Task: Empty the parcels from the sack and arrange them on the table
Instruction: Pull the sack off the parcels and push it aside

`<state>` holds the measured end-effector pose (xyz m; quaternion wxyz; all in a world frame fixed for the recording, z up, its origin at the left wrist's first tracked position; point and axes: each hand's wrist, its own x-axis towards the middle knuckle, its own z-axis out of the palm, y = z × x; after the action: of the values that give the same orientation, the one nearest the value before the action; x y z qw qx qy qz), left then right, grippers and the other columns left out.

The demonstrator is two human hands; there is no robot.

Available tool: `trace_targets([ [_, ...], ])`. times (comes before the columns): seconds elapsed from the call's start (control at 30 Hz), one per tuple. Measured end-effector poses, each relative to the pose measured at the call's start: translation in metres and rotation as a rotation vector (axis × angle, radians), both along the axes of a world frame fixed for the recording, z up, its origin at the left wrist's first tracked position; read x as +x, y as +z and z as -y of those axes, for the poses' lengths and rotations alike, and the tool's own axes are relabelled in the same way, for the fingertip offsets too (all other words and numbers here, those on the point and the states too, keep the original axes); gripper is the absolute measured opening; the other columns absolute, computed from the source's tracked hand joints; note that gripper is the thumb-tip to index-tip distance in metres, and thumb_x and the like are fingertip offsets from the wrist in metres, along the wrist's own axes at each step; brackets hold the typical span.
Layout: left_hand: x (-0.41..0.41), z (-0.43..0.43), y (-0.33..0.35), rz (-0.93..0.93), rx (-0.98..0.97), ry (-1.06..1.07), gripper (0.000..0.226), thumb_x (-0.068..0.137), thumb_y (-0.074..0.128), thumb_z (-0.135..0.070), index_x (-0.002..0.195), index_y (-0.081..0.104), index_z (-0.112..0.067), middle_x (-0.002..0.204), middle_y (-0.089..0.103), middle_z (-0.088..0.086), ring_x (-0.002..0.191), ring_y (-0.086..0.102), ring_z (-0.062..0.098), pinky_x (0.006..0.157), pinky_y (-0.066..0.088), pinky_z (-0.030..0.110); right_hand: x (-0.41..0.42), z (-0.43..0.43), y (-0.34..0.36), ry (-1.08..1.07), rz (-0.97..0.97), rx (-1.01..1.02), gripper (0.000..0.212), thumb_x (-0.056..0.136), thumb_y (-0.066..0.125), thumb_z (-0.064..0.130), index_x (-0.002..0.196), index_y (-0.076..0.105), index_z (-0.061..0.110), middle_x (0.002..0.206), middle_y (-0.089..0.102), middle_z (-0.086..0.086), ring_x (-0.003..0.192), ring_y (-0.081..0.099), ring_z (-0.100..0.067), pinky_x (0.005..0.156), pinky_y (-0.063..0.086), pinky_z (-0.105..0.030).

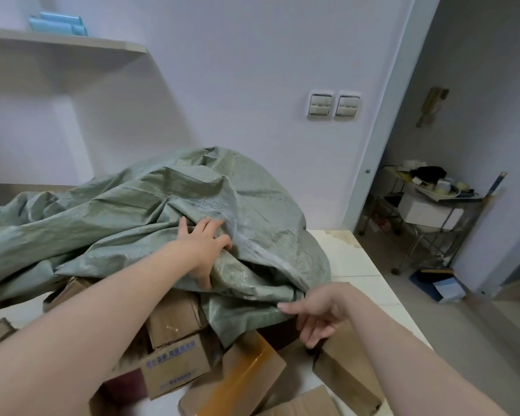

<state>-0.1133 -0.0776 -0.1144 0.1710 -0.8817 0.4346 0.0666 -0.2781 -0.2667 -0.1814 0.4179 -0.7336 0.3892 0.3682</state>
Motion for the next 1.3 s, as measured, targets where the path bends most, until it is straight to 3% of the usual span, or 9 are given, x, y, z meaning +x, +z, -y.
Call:
trace_targets([
  [0.07,-0.001,-0.006,-0.001,0.079,-0.211,0.028,0.045,0.089,0.060,-0.027,0.130,0.048,-0.039,0.156,0.020,0.001,0.144,0.014,0.024,0.115,0.013,0.054,-0.003,-0.023,-0.008,-0.149,0.136,0.028,0.066,0.088,0.056,0.059,0.125,0.054,0.004,0.103,0.072,-0.011,0.083,0.072,-0.017,0.054,0.052,-0.018],
  [0.23,-0.007,-0.019,0.013,0.306,-0.494,0.087,0.035,0.093,0.050,-0.026,0.120,0.061,-0.044,0.138,0.041,-0.004,0.127,0.030,0.023,0.099,0.023,0.039,0.007,-0.066,0.007,-0.683,0.534,0.207,0.016,0.102,0.045,0.018,0.097,0.051,0.004,0.070,0.057,-0.011,0.031,0.051,-0.008,0.035,0.042,-0.017],
  [0.33,-0.008,-0.025,0.028,0.407,-0.597,0.177,0.032,0.098,0.044,-0.032,0.120,0.062,-0.046,0.122,0.045,0.000,0.116,0.035,0.025,0.095,0.028,0.037,0.007,-0.068,0.040,-0.955,0.769,0.401,0.018,0.105,0.036,0.014,0.104,0.049,0.002,0.073,0.061,-0.017,0.043,0.060,-0.015,0.038,0.052,-0.023],
  [0.47,-0.010,-0.029,0.052,0.465,-0.654,0.336,0.034,0.102,0.038,-0.034,0.125,0.063,-0.040,0.120,0.046,0.006,0.114,0.039,0.029,0.094,0.034,0.039,-0.014,-0.040,0.089,-1.141,1.029,0.588,0.030,0.106,0.031,0.014,0.132,0.043,0.005,0.116,0.060,-0.030,0.093,0.070,-0.041,0.077,0.060,-0.047],
  [0.57,-0.019,-0.025,0.076,0.415,-0.681,0.416,0.036,0.103,0.034,-0.029,0.125,0.063,-0.032,0.119,0.044,0.010,0.113,0.043,0.032,0.093,0.035,0.040,-0.027,-0.014,0.117,-1.112,1.220,0.453,0.038,0.107,0.023,0.013,0.142,0.037,0.009,0.131,0.052,-0.017,0.120,0.056,-0.039,0.098,0.045,-0.059],
  [0.67,-0.036,-0.010,0.089,0.390,-0.672,0.484,0.034,0.100,0.039,-0.022,0.125,0.061,-0.027,0.120,0.043,0.012,0.114,0.042,0.032,0.091,0.038,0.040,-0.046,0.002,0.144,-1.043,1.360,0.267,0.032,0.106,0.027,0.014,0.131,0.046,0.013,0.124,0.056,-0.007,0.112,0.058,-0.028,0.098,0.041,-0.063],
  [0.97,-0.093,0.052,0.095,0.303,-0.833,0.434,0.039,0.094,0.042,-0.008,0.131,0.049,-0.019,0.132,0.044,0.012,0.120,0.041,0.032,0.076,0.038,0.038,-0.100,0.052,0.184,-0.974,1.728,-0.131,0.015,0.101,0.038,0.019,0.097,0.053,0.019,0.090,0.055,0.001,0.082,0.053,-0.014,0.069,0.044,-0.026],
  [1.13,-0.109,0.058,0.095,0.220,-0.819,0.380,0.026,0.092,0.042,-0.011,0.115,0.054,-0.015,0.111,0.060,0.012,0.102,0.056,0.031,0.076,0.044,0.037,-0.120,0.070,0.156,-0.956,1.295,-0.772,0.021,0.097,0.041,0.026,0.106,0.051,0.010,0.104,0.056,-0.010,0.093,0.052,-0.030,0.068,0.037,-0.035],
  [1.3,-0.126,0.052,0.050,-0.187,-0.098,0.004,0.032,0.096,0.045,-0.026,0.126,0.055,-0.017,0.131,0.055,0.008,0.114,0.054,0.028,0.098,0.045,0.040,-0.117,0.069,0.115,-0.794,0.567,-0.627,0.075,0.091,0.059,0.025,0.147,0.012,0.008,0.146,0.020,-0.022,0.116,0.041,-0.039,0.092,0.041,-0.043],
])
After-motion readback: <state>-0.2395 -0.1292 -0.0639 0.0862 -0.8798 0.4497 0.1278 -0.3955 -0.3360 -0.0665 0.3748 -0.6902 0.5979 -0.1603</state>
